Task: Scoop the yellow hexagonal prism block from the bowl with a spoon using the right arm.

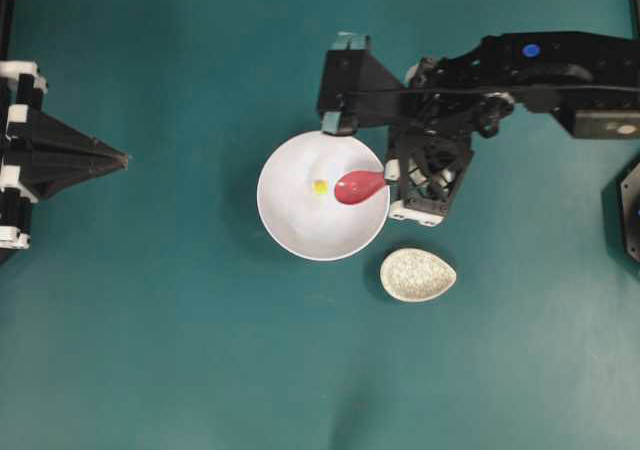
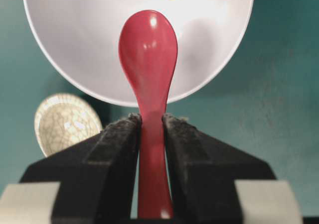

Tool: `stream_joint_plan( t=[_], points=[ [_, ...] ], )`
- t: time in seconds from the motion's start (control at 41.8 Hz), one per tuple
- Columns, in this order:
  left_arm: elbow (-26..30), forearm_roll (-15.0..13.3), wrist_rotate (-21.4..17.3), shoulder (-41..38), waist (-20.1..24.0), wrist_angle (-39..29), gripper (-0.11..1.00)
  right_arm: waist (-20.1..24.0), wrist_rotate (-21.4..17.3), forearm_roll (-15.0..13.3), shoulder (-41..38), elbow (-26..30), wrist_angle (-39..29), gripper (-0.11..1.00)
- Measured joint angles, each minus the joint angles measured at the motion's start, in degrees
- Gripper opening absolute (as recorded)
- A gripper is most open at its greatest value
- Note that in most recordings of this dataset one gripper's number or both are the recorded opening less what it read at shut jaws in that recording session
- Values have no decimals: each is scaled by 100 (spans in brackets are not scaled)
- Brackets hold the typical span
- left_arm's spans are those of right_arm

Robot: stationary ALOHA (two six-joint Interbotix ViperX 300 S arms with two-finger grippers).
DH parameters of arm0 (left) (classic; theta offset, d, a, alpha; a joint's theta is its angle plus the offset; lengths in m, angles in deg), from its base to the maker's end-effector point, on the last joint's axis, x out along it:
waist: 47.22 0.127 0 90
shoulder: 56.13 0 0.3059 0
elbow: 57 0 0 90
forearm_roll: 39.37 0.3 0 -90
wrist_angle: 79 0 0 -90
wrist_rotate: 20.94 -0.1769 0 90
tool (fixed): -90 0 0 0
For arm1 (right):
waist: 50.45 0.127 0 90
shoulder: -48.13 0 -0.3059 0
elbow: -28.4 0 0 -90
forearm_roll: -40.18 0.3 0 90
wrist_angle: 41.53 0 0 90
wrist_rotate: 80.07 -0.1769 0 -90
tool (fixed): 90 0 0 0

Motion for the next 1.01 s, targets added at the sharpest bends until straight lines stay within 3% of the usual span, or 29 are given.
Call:
stream_joint_plan(
  t=[0.622, 1.005],
  points=[
    [18, 0, -9, 79, 0, -88, 0, 0, -158, -26, -264, 35, 0, 23],
    [18, 0, 0, 123, 0, -88, 0, 0, -158, -26, -360, -79, 413, 23]
  ],
)
